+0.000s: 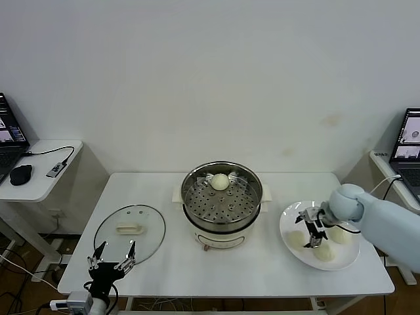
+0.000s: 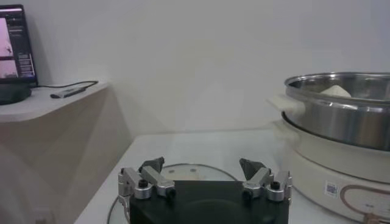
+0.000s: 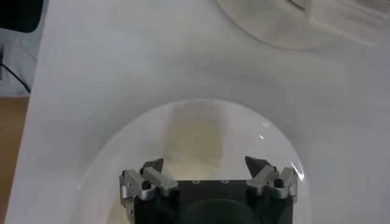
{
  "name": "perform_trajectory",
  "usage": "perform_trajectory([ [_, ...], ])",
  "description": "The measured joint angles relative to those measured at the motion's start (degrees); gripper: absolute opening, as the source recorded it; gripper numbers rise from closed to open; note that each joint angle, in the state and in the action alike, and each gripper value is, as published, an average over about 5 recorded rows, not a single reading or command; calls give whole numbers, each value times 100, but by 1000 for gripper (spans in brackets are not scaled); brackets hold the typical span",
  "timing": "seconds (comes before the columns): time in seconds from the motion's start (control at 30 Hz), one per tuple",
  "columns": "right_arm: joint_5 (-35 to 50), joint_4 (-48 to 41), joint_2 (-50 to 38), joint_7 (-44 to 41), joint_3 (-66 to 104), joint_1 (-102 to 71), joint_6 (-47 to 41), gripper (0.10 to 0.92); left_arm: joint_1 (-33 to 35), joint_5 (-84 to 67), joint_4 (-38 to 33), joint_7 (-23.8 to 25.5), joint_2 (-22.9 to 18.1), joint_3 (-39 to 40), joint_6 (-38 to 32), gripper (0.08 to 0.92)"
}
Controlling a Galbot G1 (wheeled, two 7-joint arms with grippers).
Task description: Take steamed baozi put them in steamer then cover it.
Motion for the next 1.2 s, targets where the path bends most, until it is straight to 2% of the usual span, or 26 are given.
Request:
perform_trajectory([
  [0.57,-125,-117,108,-158,-2,37,18,645,-14,-6,34,-3,-19,5,0,823],
  [0.9,57,54,-144,-357,-141,333,37,634,-16,-4,-5,-7,-3,7,5,823],
  [1.2,568,334,-469,-566,-754,1429,-34,636,-51,-22,-35,-6,37,34,20,823],
])
